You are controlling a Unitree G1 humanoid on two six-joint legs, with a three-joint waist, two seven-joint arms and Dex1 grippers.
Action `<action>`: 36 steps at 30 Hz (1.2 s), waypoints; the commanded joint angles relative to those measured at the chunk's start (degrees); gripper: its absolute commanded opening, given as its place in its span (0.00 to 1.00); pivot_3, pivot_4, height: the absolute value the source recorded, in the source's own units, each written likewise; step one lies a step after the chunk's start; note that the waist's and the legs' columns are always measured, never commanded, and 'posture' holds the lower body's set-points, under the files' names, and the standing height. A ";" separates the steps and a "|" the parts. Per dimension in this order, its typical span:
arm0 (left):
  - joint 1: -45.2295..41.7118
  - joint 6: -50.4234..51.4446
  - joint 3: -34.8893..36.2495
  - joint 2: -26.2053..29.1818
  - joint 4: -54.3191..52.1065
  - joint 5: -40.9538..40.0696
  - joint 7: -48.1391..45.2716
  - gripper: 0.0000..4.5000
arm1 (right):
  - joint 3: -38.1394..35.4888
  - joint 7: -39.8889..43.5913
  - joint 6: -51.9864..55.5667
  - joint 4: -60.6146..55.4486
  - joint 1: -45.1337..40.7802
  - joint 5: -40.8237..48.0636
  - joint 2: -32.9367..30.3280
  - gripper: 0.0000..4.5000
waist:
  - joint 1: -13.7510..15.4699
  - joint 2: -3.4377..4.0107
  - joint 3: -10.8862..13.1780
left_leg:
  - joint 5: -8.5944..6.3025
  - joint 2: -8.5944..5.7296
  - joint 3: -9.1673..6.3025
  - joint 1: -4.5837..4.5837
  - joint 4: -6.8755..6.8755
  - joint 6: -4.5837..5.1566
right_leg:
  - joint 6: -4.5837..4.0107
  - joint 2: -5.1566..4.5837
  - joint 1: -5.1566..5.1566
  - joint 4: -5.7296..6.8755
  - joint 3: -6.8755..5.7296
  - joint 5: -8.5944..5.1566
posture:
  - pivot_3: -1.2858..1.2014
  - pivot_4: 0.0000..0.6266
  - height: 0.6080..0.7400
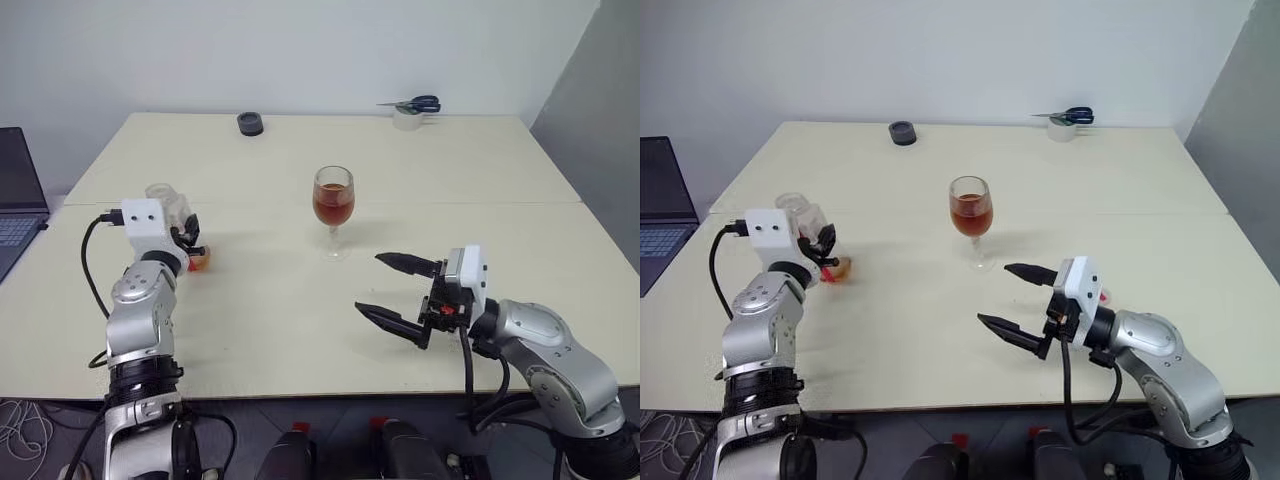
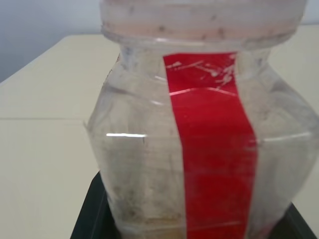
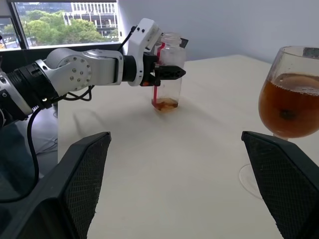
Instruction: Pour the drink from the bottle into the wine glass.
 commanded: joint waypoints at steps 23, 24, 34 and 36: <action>-9.00 -13.22 -4.22 0.67 20.19 -3.89 -4.42 0.88 | -0.43 -1.51 -1.52 1.70 -2.97 -1.96 1.87 1.00 | 0.02 -0.01 -0.01 | 0.00 0.02 -0.02 0.00 -0.04 0.00 | 0.00 0.00 -0.04 -0.02 0.01 0.00 | 0.52 0.24 1.00; -8.80 -13.05 -4.34 0.76 19.89 -3.95 -4.49 0.95 | -0.42 -1.54 -1.54 1.76 -2.98 -2.08 1.98 1.00 | 0.02 0.00 -0.01 | 0.00 0.02 -0.02 -0.01 -0.04 0.00 | 0.00 0.00 -0.05 -0.02 0.01 0.00 | 0.52 0.24 1.00; 5.60 -2.65 -5.47 0.48 -0.80 -5.99 -4.74 0.99 | -4.13 -10.35 5.27 -2.11 5.46 1.81 5.70 1.00 | -0.09 0.00 -0.01 | -0.01 0.08 -0.04 -0.04 -0.14 -0.01 | 0.00 -0.01 -0.09 -0.09 0.06 0.00 | 0.52 0.24 1.00; 10.50 1.06 -4.82 -0.22 -8.86 -7.53 -3.79 0.99 | -4.95 -15.15 6.55 -3.28 8.92 -0.27 6.95 1.00 | 0.03 0.02 0.00 | -0.01 0.08 -0.04 -0.07 -0.14 -0.01 | 0.00 -0.03 -0.10 -0.10 0.10 0.00 | 0.52 0.24 1.00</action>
